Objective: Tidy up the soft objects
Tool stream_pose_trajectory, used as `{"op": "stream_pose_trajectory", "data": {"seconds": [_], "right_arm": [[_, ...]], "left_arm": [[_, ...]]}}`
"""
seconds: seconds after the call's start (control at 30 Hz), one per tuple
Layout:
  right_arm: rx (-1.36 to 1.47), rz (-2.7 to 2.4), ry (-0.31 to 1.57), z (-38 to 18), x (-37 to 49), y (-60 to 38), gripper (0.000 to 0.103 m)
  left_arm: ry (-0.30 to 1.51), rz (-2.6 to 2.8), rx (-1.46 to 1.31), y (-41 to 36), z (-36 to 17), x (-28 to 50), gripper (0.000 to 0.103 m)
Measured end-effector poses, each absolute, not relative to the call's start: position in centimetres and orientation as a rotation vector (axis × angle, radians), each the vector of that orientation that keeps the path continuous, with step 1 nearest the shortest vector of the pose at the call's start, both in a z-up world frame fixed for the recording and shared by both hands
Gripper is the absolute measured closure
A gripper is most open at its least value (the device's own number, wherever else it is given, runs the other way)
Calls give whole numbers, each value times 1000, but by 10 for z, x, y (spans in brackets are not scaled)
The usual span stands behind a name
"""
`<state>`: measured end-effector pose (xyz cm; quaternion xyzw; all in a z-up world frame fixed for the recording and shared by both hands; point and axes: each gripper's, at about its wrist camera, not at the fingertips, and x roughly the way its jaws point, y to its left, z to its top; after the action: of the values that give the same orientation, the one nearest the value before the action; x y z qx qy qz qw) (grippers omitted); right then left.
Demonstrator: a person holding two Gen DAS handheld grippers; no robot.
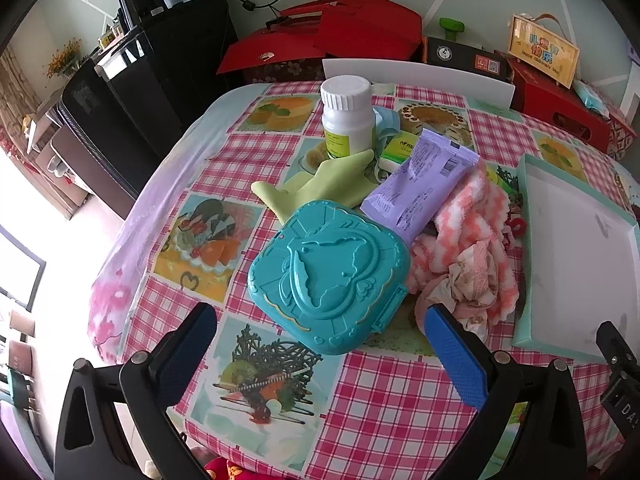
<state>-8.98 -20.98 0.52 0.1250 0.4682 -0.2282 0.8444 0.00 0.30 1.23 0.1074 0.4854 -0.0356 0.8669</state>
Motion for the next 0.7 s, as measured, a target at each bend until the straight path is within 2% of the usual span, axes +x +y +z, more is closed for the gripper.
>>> {"op": "stream_pose_trajectory", "data": {"seconds": [0.7], "right_arm": [[202,-479,1024,-3,-83,-199,0]], "left_arm": [[1039,-80,170,15,12,5,0]]}}
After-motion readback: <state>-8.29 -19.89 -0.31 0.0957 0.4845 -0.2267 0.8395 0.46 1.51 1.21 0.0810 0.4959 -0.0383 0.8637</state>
